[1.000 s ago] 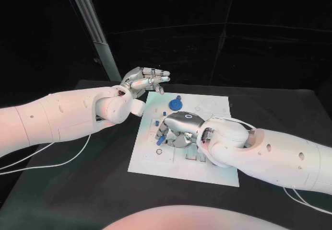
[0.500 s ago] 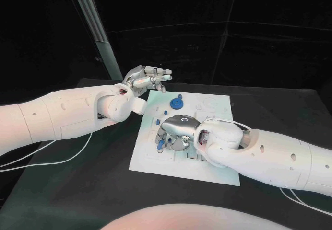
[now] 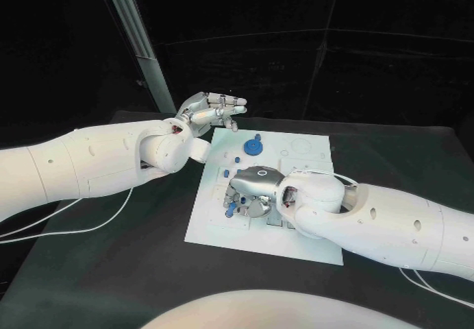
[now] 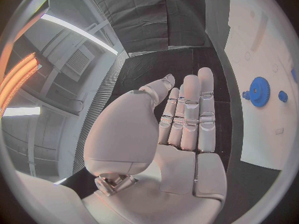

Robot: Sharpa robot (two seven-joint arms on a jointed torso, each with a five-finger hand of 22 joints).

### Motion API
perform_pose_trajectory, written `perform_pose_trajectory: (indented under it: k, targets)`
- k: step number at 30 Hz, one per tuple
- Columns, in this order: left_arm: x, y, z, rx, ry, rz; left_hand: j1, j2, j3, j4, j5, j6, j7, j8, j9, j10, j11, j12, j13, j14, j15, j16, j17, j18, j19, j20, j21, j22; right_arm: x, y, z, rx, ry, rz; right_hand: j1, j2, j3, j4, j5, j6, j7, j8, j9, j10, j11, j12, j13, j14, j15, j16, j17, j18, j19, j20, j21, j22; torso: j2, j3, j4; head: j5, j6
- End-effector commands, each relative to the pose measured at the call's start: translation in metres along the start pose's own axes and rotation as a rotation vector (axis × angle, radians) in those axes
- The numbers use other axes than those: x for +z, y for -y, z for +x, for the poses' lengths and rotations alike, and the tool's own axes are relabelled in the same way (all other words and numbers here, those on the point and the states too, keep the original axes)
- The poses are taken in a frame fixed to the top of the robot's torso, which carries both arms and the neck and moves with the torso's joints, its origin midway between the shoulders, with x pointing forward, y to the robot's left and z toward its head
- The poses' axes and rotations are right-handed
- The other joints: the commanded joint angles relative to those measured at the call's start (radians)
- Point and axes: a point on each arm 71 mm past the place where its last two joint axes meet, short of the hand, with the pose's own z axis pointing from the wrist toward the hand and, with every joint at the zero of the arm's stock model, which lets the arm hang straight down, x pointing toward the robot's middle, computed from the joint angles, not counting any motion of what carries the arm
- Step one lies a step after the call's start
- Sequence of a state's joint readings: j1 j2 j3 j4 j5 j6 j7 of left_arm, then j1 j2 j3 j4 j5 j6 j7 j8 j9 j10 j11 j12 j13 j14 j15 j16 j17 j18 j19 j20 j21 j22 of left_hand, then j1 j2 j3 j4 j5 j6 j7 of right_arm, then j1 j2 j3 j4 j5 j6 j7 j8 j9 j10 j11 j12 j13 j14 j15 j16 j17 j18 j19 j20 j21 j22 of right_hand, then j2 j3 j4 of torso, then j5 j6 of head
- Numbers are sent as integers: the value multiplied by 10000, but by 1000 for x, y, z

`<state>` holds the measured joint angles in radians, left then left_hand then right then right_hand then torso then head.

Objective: Assemble the parts on the task board

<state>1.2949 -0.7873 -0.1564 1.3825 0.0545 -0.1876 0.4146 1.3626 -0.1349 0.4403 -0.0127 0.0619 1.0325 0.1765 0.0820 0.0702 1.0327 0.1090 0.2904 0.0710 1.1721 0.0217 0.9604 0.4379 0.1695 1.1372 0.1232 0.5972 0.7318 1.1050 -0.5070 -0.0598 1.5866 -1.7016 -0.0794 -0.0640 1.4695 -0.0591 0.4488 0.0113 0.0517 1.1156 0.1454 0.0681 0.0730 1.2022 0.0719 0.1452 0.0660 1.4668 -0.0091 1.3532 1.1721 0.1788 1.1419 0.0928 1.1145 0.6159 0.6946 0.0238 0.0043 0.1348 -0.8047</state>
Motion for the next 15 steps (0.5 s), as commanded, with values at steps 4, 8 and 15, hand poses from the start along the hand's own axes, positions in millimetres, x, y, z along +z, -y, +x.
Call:
perform_pose_trajectory:
  k: [4,8,15]
  targets:
    - [1,1,2,-79,-116,58,91,22,-3,-37,55,-43,13,-5,-6,-58,21,54,-12,-53,20,-28,-9,133,52,-10,-67,-16,2,-2,1,-592,-190,33,-94,5,42,-4,41,28,33,33,15,2,38,-40,2,340,10,-61,-24,-133,-52,13,-39,-20,2,-2,0,5,-9]
    - [1,1,1,-78,-115,53,91,22,-3,-37,55,-43,13,-5,-6,-58,21,54,-12,-53,20,-28,-9,133,52,-10,-67,-16,3,-4,6,-809,-277,24,-94,5,42,-4,41,28,33,33,15,2,38,-40,2,340,10,-61,-24,-133,-52,13,-39,-20,5,-1,4,5,-16]
    - [1,1,1,-80,-120,37,91,22,-3,-37,55,-43,13,-5,-6,-58,21,54,-12,-53,20,-28,-9,133,52,-10,-67,-16,4,-8,11,-1087,-384,-44,-170,-58,43,-28,35,5,37,14,9,-18,47,-78,3,329,19,-83,-63,-123,-94,25,-62,-69,-2,-4,-2,17,-31]
